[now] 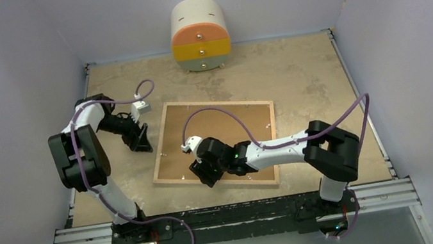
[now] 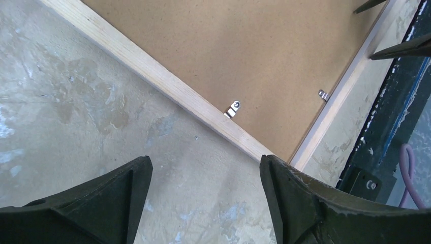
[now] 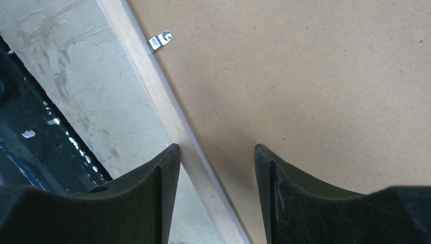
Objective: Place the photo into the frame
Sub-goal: Install the photo frame at the center of the board, then turn over the photo frame at the center of the board.
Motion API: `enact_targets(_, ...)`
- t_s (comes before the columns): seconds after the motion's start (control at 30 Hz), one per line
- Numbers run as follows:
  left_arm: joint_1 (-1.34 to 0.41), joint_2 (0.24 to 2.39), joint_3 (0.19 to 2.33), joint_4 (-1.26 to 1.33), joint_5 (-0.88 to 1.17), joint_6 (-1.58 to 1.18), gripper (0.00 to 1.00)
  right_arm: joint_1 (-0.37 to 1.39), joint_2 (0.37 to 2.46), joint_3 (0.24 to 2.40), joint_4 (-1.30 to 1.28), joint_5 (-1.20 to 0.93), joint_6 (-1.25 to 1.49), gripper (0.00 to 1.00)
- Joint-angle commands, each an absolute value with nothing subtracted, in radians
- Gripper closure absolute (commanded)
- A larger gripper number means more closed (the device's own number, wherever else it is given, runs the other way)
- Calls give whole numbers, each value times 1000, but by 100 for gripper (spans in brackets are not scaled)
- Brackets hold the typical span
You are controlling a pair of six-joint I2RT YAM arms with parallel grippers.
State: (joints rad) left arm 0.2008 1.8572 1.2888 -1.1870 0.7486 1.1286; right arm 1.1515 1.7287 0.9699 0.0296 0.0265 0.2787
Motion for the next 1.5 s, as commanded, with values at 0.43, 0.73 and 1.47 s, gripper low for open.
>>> enact_targets(0.43, 204, 1589, 1116, -1140, 753, 1197, 11, 1297, 1732, 979, -62, 240, 179, 65)
enact_targets(0.73, 206, 1330, 1000, -1296, 904, 1688, 3, 1284, 1674, 1062, -88, 305, 247, 100)
enact_targets(1.47, 42, 838, 761, -768, 882, 2060, 18, 1077, 1582, 1430, -211, -170, 319, 100)
